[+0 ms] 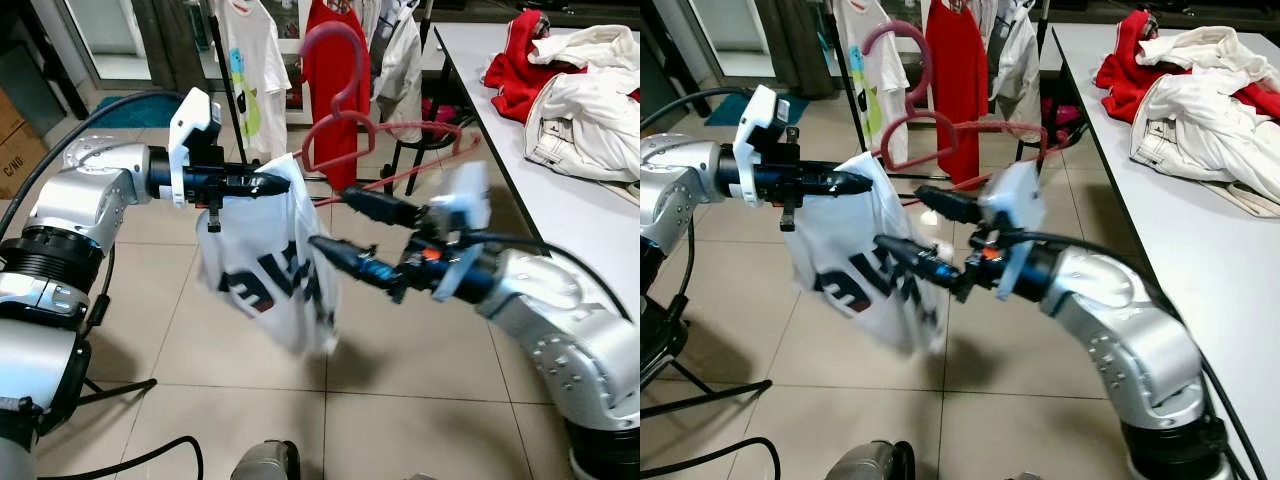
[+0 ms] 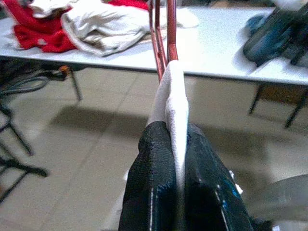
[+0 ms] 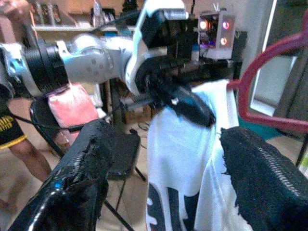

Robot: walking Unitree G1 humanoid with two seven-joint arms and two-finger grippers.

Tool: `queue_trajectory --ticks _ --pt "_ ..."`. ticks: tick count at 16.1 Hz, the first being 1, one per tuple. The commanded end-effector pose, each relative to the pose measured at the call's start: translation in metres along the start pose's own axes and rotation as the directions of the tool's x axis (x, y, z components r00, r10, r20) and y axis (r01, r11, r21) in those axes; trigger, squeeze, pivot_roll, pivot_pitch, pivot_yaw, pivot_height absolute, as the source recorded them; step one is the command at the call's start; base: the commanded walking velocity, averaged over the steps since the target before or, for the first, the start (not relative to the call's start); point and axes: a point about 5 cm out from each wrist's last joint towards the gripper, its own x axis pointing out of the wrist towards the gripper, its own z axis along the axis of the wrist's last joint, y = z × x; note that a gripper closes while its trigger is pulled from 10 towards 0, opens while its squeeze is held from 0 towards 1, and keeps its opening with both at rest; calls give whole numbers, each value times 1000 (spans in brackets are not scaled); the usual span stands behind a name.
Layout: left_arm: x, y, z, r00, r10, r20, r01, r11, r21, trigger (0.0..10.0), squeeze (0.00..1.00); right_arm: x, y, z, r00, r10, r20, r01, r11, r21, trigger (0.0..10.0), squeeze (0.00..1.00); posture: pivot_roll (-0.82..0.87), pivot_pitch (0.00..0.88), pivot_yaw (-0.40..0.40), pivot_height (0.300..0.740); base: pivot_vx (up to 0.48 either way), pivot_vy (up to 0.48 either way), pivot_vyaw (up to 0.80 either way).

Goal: Hang hanger

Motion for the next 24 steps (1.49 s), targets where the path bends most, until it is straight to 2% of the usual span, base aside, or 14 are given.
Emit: queue_trajectory --ticks 1,3,4,9,13,15,19,24 --pt "-1 -2 19 997 -40 65 38 999 36 0 0 5 -2 -6 998 -45 -40 44 999 -10 10000 1000 74 54 80 740 0 0 0" --pt "-2 -4 20 995 -67 75 66 998 22 0 0 8 -5 -7 996 -83 -37 83 997 -6 10000 1000 75 55 81 740 0 0 0" --pt "-3 -8 21 989 -121 80 121 993 1 0 0 15 -7 -5 992 -121 -20 121 993 -6 10000 0 79 57 80 740 0 0 0" --pt "-1 -12 21 983 -163 80 164 986 -11 0 0 30 -4 4 991 -130 41 130 992 2 10000 0 79 58 77 740 0 0 0" --pt "-2 -10 20 987 -142 76 143 990 -7 0 0 30 7 7 998 -33 50 32 999 7 10000 0 75 59 78 740 0 0 0" --pt "-3 -9 21 988 -130 80 131 991 -3 0 0 24 16 5 998 52 34 -52 999 3 10000 0 75 59 77 740 0 0 0" --pt "-3 -9 26 985 -137 100 138 990 -1 0 0 17 24 1 989 148 2 -148 989 13 10000 0 77 61 76 740 0 0 0" --pt "1 -13 35 977 -179 116 179 984 16 0 0 31 27 -9 985 173 -12 -173 985 27 10000 0 83 61 75 740 0 0 0"
